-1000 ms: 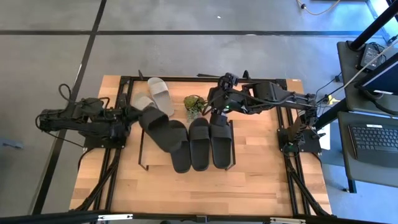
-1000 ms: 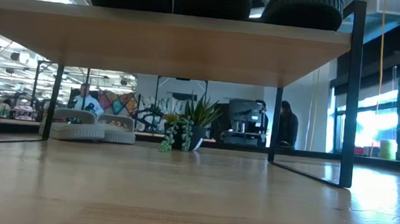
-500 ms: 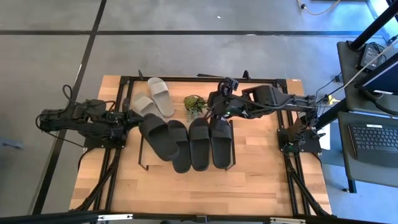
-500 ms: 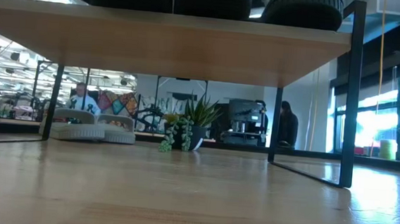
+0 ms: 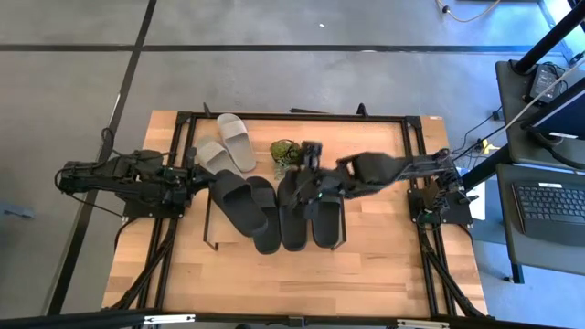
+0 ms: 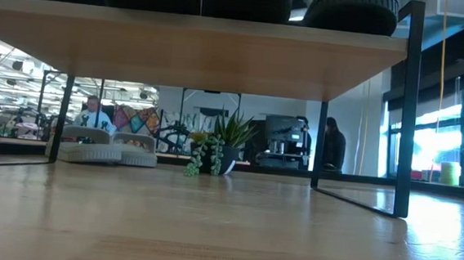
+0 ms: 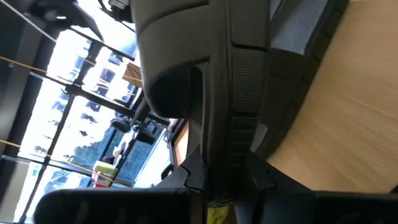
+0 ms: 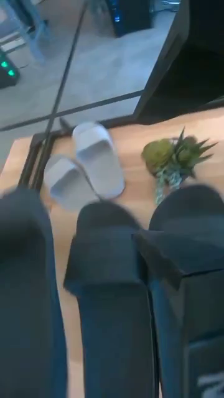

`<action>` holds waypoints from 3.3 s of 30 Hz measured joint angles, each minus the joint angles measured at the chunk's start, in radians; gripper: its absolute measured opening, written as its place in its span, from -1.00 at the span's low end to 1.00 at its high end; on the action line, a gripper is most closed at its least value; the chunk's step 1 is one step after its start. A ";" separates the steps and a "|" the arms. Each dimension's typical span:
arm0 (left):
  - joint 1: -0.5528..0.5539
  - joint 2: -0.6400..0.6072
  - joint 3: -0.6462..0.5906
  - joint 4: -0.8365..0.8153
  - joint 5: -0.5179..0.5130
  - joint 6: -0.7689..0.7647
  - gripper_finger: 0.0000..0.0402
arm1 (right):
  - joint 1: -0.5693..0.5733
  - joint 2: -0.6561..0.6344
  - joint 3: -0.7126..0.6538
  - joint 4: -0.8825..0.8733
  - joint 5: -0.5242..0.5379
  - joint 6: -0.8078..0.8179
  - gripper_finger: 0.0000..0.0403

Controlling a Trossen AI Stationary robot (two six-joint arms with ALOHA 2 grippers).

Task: Pick and place slides into the shelf
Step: Put the black slide on the shelf

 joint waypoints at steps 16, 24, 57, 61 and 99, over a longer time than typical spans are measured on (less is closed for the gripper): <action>0.000 0.000 0.000 0.003 0.018 0.004 -0.84 | 0.238 -0.002 -0.362 0.547 0.288 -0.189 0.44; 0.000 0.000 0.001 0.003 0.022 0.003 -0.83 | 0.266 0.018 -0.363 0.716 0.192 -0.296 0.44; 0.000 0.000 0.001 0.059 0.011 -0.005 -0.69 | 0.227 0.083 -0.363 0.921 0.187 -0.478 -0.71; 0.000 0.000 0.001 0.047 0.011 -0.006 -0.63 | 0.227 0.083 -0.363 0.925 0.188 -0.473 -0.71; -0.001 0.036 0.062 0.072 -0.485 -0.492 -0.09 | 0.182 0.083 -0.342 0.970 0.258 -0.489 -0.72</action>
